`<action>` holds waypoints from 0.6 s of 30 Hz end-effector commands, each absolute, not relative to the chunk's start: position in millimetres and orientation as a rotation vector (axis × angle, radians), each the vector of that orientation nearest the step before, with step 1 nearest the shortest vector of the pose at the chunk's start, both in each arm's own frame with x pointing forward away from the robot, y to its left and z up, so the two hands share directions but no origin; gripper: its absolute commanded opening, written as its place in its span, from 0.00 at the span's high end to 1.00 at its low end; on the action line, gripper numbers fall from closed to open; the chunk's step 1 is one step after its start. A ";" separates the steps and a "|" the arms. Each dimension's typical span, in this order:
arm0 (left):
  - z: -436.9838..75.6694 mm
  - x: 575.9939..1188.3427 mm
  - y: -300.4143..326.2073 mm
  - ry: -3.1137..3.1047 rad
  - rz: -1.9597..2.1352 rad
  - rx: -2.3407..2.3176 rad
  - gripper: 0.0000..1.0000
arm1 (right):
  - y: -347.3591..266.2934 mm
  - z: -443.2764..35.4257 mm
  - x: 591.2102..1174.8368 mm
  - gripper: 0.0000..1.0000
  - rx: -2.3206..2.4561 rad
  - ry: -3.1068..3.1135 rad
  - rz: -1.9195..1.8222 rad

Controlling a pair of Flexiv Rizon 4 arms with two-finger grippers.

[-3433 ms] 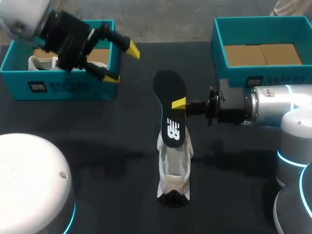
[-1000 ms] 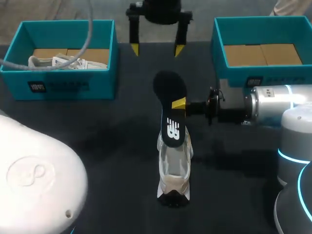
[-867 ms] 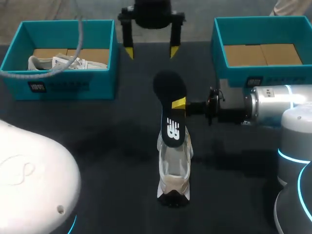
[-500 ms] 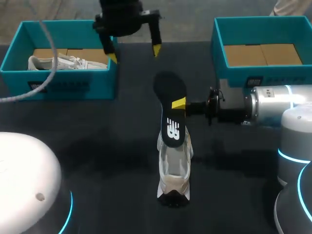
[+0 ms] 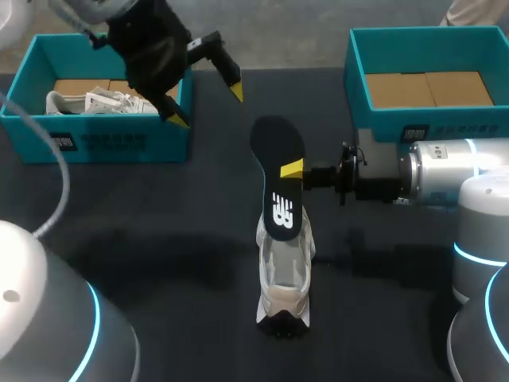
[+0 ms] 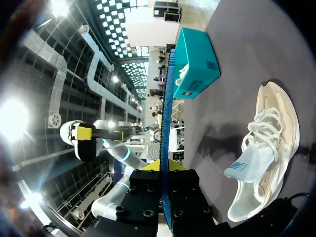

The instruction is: Take the shoe out of the shoebox, open the shoe tongue, remove and reinsert the insole, then place the shoe into the shoebox

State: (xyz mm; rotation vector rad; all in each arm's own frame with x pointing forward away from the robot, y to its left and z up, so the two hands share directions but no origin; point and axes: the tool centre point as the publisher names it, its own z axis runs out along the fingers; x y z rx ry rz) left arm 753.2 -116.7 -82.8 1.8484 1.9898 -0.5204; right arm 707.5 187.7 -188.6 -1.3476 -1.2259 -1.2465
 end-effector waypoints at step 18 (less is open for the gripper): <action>-103.8 723.2 -100.5 1.153 -1.175 1.173 0.00 | 189.6 -188.6 707.0 1.00 -1.352 -1.226 -1.246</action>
